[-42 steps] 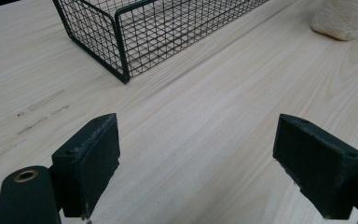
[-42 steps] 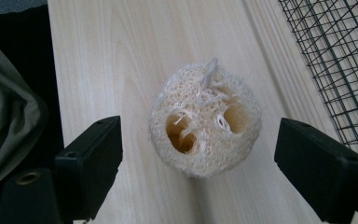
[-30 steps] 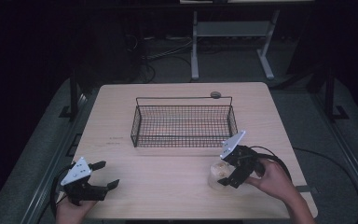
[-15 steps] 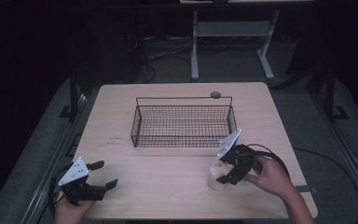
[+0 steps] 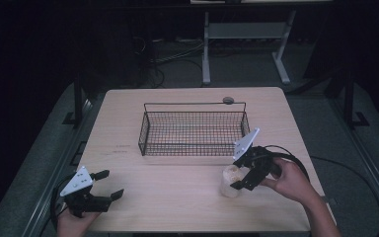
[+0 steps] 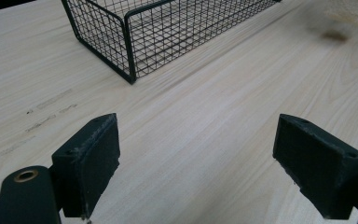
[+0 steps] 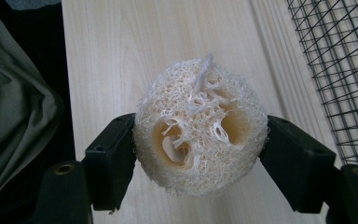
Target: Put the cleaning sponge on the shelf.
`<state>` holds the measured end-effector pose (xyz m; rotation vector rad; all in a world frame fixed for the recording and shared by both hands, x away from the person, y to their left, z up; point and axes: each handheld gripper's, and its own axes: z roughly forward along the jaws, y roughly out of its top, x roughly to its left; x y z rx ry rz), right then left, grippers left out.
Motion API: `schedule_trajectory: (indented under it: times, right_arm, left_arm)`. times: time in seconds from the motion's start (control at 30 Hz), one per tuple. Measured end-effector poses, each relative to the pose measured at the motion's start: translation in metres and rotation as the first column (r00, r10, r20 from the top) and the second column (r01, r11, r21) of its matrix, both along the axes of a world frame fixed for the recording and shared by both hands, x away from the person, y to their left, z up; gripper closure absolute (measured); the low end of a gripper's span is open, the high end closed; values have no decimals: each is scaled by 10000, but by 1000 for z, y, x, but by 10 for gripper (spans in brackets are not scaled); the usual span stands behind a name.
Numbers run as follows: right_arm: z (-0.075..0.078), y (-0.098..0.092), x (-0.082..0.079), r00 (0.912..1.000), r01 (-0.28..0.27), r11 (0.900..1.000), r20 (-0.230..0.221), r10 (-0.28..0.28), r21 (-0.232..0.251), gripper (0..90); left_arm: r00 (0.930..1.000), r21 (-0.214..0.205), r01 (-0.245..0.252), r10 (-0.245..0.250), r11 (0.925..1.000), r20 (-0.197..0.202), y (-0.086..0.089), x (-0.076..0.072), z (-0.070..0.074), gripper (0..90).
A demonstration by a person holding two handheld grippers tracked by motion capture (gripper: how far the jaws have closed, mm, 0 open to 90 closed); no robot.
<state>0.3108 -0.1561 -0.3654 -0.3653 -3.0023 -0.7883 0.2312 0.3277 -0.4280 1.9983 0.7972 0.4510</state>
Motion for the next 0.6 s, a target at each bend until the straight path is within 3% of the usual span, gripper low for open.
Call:
schedule_trajectory:
  times: [0.6]
  right_arm:
    - [33,3,14,9998,-200,9998,33,200,-26,283]
  left_arm:
    - [10000,109,11,-11,9999,-21,-2,1,-1,139]
